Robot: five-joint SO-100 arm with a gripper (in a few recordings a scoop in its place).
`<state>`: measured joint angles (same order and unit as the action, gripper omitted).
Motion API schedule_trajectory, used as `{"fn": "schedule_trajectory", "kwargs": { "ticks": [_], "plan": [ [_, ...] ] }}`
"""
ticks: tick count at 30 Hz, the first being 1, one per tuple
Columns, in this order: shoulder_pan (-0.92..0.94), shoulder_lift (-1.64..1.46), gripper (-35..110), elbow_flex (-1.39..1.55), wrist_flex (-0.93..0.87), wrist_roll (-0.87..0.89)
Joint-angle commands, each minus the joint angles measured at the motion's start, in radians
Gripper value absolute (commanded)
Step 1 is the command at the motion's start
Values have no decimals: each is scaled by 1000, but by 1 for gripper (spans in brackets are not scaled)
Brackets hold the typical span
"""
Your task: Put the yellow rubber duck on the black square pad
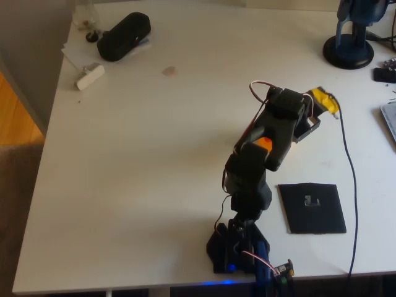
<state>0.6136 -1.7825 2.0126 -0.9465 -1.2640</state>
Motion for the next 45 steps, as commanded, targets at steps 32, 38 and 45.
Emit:
{"fn": "schedule_trajectory", "kwargs": {
  "ticks": [32,38,45],
  "plan": [
    [14,-40,11,-2,0,6],
    [-34,-298,11,2,-146,8],
    [-35,-568,11,0,-549,11]
  ]
}}
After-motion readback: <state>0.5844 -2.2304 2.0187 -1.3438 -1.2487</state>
